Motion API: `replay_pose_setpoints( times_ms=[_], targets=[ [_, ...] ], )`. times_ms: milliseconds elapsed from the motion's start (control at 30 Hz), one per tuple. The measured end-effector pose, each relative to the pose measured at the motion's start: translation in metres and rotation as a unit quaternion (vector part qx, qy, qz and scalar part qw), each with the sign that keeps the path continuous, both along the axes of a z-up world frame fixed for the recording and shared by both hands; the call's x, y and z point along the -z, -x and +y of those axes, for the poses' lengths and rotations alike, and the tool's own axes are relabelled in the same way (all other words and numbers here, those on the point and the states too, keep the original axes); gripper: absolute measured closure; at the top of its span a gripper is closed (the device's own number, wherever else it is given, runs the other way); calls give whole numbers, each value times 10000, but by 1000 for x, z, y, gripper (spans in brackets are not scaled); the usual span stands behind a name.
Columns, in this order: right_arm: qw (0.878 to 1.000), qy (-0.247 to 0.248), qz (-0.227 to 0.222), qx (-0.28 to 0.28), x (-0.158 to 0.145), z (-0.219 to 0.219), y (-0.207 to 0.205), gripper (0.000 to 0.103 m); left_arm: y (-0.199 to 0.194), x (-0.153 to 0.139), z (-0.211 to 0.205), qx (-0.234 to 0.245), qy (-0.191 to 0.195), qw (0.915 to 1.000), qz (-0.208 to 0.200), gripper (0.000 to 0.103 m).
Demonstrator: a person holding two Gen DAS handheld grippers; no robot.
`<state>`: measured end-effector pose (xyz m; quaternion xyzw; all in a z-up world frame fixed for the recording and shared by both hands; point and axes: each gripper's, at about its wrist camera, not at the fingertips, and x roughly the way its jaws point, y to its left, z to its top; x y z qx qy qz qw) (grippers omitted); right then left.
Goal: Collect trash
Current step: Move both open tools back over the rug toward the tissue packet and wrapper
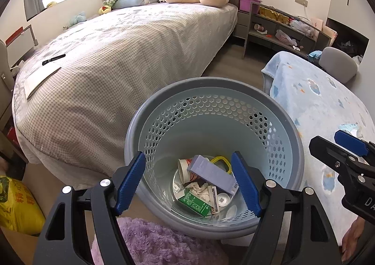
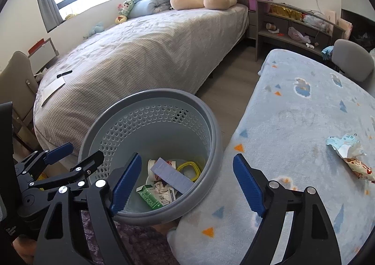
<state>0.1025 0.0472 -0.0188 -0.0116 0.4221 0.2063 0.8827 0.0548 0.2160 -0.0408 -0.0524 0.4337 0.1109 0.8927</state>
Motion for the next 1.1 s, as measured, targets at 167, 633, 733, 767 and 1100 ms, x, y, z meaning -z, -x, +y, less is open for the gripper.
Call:
replay_pose_setpoints(
  times_ms=[167, 633, 733, 767, 1100],
  targets=[
    [9998, 58, -59, 186, -2, -15, 5, 19, 4, -7, -13, 82, -7, 9999, -81, 28],
    [9944, 47, -118, 1045, -7, -99, 24, 11, 4, -20, -81, 778, 116, 9966, -252, 26],
    [9925, 62, -145, 1208, -7, -116, 31, 10, 3, -22, -99, 979, 138, 9947, -279, 26],
    [9919, 60, -160, 1262, -8, -122, 33, 10, 2, -23, -106, 1048, 136, 9940, -287, 26],
    [9842, -55, -197, 1756, -8, -187, 47, 9, -2, -27, -163, 1545, 184, 9873, -330, 26]
  ],
)
